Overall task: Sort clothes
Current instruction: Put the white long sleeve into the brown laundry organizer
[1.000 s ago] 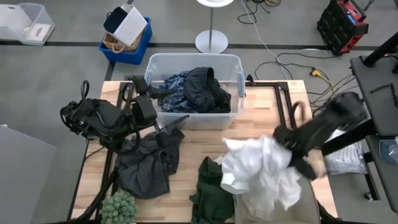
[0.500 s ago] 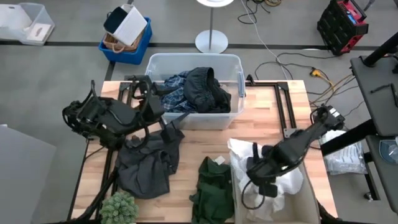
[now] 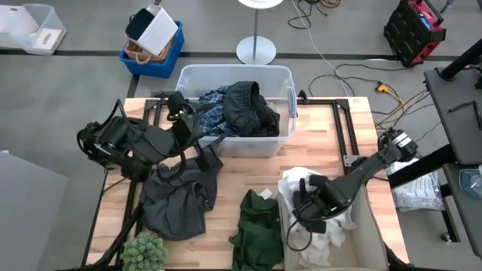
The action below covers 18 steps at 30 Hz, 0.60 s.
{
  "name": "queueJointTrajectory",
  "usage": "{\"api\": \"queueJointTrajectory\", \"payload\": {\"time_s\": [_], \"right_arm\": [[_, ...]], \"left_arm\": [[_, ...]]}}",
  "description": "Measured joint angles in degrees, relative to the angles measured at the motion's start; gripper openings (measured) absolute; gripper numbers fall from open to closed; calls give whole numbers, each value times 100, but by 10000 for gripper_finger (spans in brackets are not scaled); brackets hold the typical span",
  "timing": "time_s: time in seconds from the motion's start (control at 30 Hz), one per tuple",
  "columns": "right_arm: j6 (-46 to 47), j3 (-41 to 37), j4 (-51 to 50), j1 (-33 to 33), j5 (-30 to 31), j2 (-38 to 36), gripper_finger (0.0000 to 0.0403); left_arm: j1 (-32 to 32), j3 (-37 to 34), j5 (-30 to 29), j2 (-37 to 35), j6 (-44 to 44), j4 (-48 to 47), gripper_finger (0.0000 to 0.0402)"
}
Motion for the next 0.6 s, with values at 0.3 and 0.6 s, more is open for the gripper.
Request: {"api": "queueJointTrajectory", "payload": {"time_s": [0.3, 0.6], "right_arm": [[827, 1810, -823, 19, -1121, -500, 129], [2294, 3361, -1562, 136, -1715, -661, 194]], "left_arm": [[14, 13, 1143, -2, -367, -628, 341], [16, 15, 1672, -9, -709, -1208, 341]]}}
